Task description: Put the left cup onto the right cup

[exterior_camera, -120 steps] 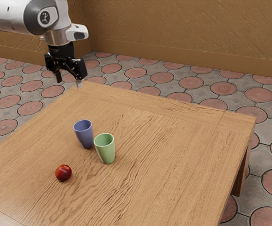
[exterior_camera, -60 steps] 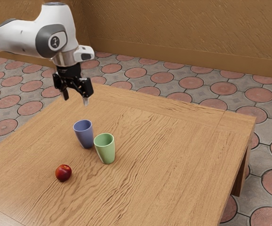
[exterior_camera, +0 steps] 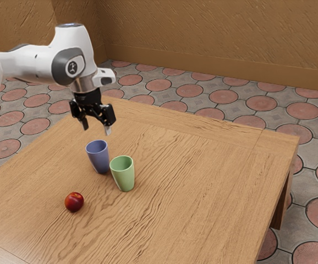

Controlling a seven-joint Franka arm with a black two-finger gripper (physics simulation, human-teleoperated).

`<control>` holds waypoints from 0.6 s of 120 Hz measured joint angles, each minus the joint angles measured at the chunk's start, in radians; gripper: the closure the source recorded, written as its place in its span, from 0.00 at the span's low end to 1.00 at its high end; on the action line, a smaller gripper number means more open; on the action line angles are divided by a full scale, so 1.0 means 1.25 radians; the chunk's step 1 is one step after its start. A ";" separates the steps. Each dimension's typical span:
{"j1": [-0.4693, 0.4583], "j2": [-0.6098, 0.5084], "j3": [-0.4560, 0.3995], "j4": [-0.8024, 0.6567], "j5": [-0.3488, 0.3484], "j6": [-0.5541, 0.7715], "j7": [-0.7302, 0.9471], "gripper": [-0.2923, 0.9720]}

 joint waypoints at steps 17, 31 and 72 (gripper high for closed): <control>0.005 0.013 0.000 0.000 -0.003 0.013 0.000 0.29; 0.008 0.026 0.000 0.000 -0.009 0.021 0.000 0.31; 0.016 0.062 0.000 0.001 -0.013 0.040 -0.001 0.38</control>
